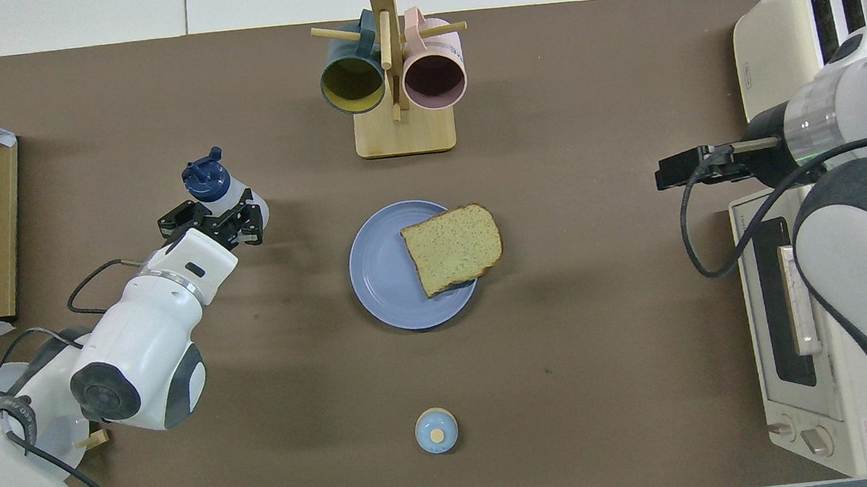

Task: Put bread on plate and add seasoning
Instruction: 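Open the left gripper to release the bottle while the right gripper withdraws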

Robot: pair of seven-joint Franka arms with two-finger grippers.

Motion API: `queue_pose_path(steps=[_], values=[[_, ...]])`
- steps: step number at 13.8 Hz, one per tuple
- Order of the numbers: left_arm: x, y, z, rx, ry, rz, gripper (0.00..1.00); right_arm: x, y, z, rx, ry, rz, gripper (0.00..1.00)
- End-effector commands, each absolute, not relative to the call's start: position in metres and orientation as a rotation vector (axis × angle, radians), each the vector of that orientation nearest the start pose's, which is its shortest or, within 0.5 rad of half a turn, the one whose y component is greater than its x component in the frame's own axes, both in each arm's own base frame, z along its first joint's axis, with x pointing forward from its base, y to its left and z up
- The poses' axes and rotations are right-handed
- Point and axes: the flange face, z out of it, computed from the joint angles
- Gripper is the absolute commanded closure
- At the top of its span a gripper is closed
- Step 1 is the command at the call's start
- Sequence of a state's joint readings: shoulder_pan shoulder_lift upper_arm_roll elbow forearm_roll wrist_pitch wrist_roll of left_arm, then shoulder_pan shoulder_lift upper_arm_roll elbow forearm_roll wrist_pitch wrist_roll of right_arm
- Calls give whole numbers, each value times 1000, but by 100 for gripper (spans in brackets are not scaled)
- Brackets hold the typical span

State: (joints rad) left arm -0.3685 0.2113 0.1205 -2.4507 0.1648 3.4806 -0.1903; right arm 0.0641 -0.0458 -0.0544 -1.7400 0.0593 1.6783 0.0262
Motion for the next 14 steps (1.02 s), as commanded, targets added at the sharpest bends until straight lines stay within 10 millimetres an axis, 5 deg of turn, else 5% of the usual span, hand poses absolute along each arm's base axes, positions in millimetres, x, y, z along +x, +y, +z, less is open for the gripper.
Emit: queue_pose_path(steps=[1,5,8,14], values=[[513,-147,312,-2975,407,-1311,78,538,5,587,-3098,1,90,0],[511,-147,310,-2979,412,-1299,54,532,2,598,-3117,10,120,0],[512,-144,309,-2977,410,-1298,47,539,-19,578,-3113,63,181,0],[513,-137,308,-2971,406,-1291,41,545,-29,569,-3107,107,195,0]])
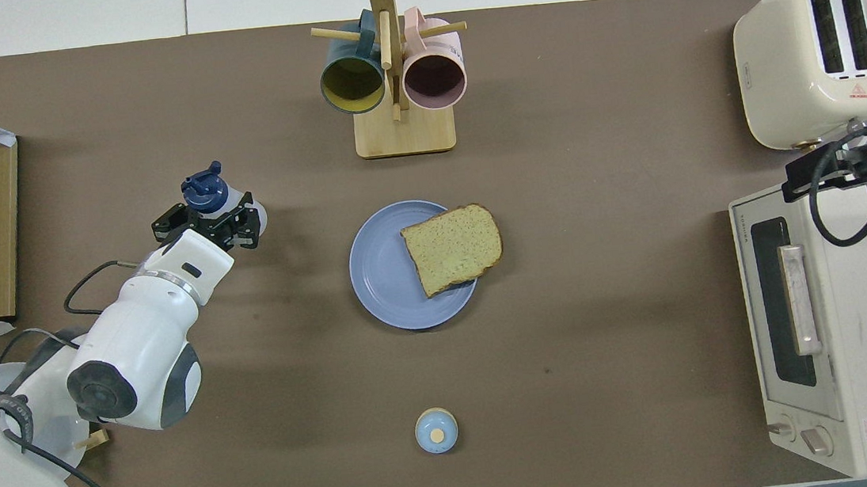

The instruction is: Put bread on plate and add seasoning

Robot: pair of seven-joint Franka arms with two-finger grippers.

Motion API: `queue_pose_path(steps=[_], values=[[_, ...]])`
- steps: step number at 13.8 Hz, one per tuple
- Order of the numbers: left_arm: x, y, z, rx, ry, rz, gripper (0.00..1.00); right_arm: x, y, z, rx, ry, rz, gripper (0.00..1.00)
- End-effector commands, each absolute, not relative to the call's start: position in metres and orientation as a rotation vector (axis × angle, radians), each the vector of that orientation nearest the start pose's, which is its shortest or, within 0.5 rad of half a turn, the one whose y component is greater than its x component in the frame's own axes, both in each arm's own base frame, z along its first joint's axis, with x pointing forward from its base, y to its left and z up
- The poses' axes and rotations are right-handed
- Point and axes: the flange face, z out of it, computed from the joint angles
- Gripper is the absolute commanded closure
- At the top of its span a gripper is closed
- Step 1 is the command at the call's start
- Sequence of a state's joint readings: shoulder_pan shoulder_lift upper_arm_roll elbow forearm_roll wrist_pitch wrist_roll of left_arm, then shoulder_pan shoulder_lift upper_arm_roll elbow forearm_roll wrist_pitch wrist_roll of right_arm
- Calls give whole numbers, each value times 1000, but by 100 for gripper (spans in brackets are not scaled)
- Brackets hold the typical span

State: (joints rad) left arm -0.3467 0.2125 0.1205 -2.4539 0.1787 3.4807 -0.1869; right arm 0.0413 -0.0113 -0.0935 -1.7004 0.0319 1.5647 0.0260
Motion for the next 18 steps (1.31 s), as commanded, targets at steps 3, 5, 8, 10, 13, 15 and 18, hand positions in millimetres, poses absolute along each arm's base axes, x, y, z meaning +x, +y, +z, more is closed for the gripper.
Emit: queue_pose_path(steps=[3,5,8,10,13,15,18], values=[[508,-136,304,-2978,408,-1272,31,535,-30,593,-3109,108,111,0],[506,-135,302,-2981,407,-1265,11,532,-42,596,-3103,141,108,0],[498,-133,303,-2987,405,-1256,0,531,-46,597,-3103,149,108,0],[487,-132,305,-2993,405,-1250,0,532,-43,597,-3103,141,108,0],[465,-126,315,-3002,396,-1249,0,532,-44,597,-3103,144,108,0],[444,-122,318,-3011,403,-1238,0,532,-44,596,-3103,144,110,0],[420,-127,322,-3024,433,-1235,0,532,-43,597,-3103,141,108,0]])
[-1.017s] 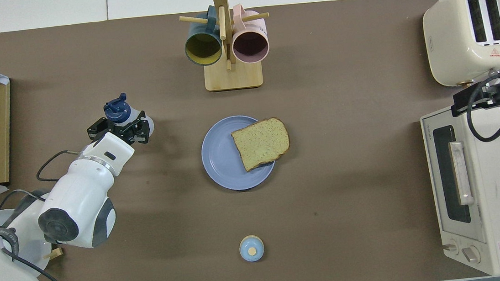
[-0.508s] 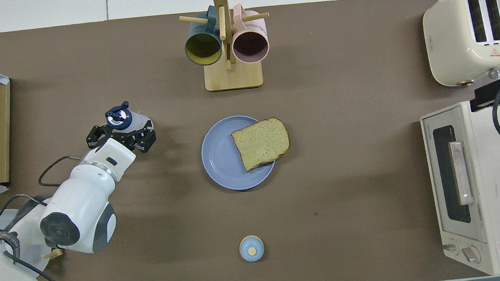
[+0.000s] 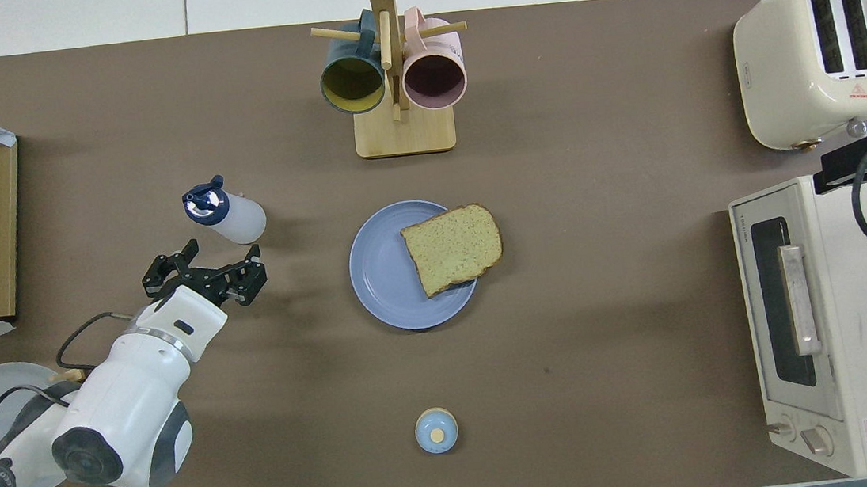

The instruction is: Put bread on plate and add seasoning

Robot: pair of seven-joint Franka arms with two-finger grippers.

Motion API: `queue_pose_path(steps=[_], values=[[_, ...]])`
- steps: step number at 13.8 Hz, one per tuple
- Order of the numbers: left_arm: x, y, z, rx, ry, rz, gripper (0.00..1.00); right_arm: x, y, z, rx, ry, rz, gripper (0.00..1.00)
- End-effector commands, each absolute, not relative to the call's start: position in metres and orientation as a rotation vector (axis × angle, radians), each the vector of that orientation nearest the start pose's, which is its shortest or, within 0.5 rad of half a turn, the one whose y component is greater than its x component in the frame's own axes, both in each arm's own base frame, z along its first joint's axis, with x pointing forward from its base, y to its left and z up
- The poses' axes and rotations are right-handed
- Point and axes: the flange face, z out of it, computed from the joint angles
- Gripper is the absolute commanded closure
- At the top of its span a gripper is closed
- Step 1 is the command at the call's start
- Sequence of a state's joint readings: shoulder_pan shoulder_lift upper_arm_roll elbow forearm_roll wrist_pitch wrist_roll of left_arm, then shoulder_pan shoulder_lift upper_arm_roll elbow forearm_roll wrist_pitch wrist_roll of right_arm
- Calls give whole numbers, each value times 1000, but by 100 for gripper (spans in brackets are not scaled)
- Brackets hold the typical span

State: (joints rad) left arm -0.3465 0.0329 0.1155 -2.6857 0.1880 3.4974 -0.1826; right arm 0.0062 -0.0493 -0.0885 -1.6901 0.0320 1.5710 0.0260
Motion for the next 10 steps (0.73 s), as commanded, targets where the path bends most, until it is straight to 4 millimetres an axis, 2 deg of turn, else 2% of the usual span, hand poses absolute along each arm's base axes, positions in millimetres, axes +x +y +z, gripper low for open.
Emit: queue_pose_path(steps=[1,3,4,7,10], values=[[414,-130,321,-3030,450,-1226,0,532,-44,597,-3103,144,108,0],[406,-148,320,-3047,500,-1224,0,532,-44,597,-3103,144,108,0],[400,-164,320,-3061,541,-1222,0,532,-43,597,-3103,141,108,0],[386,-200,321,-3141,534,-1197,0,532,-44,597,-3103,144,108,0],[387,-223,326,-3175,533,-1156,0,532,-43,596,-3103,141,110,0]])
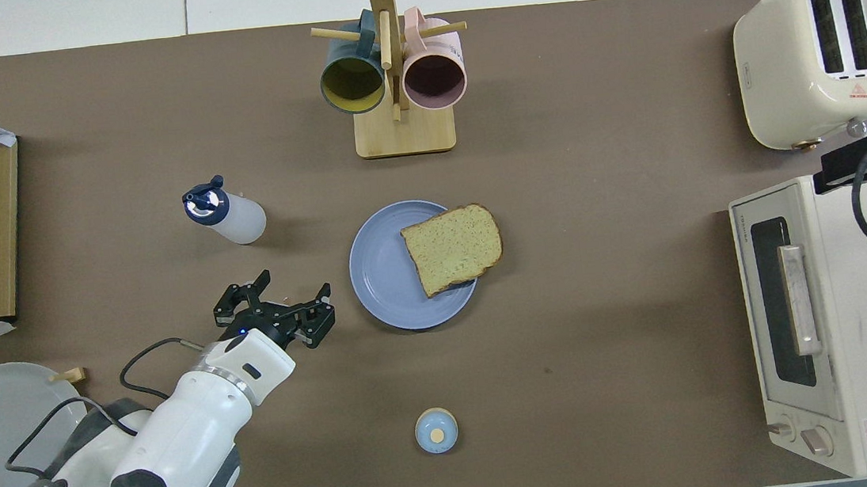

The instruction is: Put bread on plate and add seasoning

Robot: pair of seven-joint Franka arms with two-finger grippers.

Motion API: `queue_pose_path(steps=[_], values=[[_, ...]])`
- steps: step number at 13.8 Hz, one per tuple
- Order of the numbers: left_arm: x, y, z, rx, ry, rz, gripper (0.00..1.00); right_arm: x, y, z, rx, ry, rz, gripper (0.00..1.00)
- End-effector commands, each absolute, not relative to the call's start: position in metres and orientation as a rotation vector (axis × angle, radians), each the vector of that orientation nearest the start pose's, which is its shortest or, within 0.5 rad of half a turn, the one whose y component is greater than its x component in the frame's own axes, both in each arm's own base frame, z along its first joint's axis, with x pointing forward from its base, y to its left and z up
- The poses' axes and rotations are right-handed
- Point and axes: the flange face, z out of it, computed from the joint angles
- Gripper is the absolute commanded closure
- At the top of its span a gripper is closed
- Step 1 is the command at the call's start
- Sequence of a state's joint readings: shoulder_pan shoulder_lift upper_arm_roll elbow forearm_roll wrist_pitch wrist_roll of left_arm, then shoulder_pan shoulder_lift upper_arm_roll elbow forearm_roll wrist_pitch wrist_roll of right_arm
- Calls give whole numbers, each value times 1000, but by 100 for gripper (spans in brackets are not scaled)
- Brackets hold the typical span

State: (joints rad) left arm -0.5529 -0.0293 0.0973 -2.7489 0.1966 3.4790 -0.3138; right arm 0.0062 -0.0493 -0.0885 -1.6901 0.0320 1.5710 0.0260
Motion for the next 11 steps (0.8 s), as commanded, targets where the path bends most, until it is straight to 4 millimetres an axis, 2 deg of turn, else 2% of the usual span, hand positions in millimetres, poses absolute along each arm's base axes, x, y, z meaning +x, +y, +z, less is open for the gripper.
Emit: queue_pose_path(steps=[1,6,8,11], values=[[390,-229,329,-3188,512,-1142,0,532,-43,597,-3103,141,108,0],[417,-263,354,-3230,403,-1054,0,532,-43,596,-3103,141,110,0],[433,-270,371,-3217,389,-1025,0,532,-43,597,-3103,141,108,0],[465,-280,406,-3165,370,-844,0,532,-44,597,-3103,144,108,0]])
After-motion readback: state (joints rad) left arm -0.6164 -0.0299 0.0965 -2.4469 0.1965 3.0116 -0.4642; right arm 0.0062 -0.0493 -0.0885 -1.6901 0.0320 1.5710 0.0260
